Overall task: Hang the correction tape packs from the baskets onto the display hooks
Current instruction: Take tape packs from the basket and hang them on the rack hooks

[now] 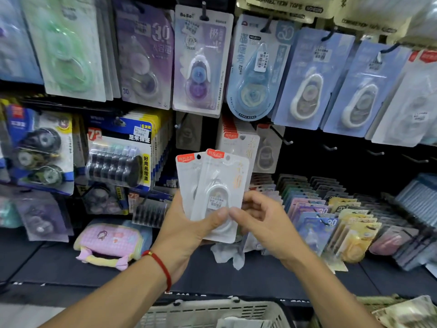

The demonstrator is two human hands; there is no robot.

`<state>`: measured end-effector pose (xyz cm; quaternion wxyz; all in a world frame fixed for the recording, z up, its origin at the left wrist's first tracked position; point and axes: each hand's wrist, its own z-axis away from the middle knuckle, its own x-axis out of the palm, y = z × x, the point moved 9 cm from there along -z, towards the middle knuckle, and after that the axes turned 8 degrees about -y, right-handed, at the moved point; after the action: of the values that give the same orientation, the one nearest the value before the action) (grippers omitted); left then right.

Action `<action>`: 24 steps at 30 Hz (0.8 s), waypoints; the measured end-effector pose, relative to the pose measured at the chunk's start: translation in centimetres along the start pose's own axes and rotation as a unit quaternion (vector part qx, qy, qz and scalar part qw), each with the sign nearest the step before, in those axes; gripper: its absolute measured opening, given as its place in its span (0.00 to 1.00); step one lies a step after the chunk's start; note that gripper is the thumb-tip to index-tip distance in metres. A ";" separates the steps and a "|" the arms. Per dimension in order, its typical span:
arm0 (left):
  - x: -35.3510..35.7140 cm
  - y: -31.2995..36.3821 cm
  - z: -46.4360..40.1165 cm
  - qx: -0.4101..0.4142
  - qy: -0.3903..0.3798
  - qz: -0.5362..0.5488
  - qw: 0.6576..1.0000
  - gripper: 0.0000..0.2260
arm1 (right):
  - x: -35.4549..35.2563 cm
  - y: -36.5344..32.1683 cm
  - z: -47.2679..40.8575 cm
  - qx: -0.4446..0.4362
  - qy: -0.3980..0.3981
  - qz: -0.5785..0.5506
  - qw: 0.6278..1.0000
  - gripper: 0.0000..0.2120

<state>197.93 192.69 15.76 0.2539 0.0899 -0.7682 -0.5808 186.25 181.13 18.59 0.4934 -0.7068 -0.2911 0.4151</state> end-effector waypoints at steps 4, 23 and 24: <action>0.7 0.0 0.2 -0.011 -0.027 0.020 0.999 0.34 | -0.9 0.9 0.4 -0.007 0.037 -0.025 0.999 0.13; -1.3 -0.8 0.2 -0.035 0.018 0.040 0.998 0.22 | -11.8 4.8 2.3 -0.043 0.369 -0.133 0.919 0.11; -1.5 -1.0 0.1 -0.039 0.024 0.049 0.998 0.19 | -11.6 5.2 2.3 -0.036 0.368 -0.120 0.921 0.11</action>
<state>199.02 193.13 14.37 0.3036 0.0558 -0.7423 -0.5948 178.63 170.91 16.79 0.5857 -0.7870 -0.1867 0.0529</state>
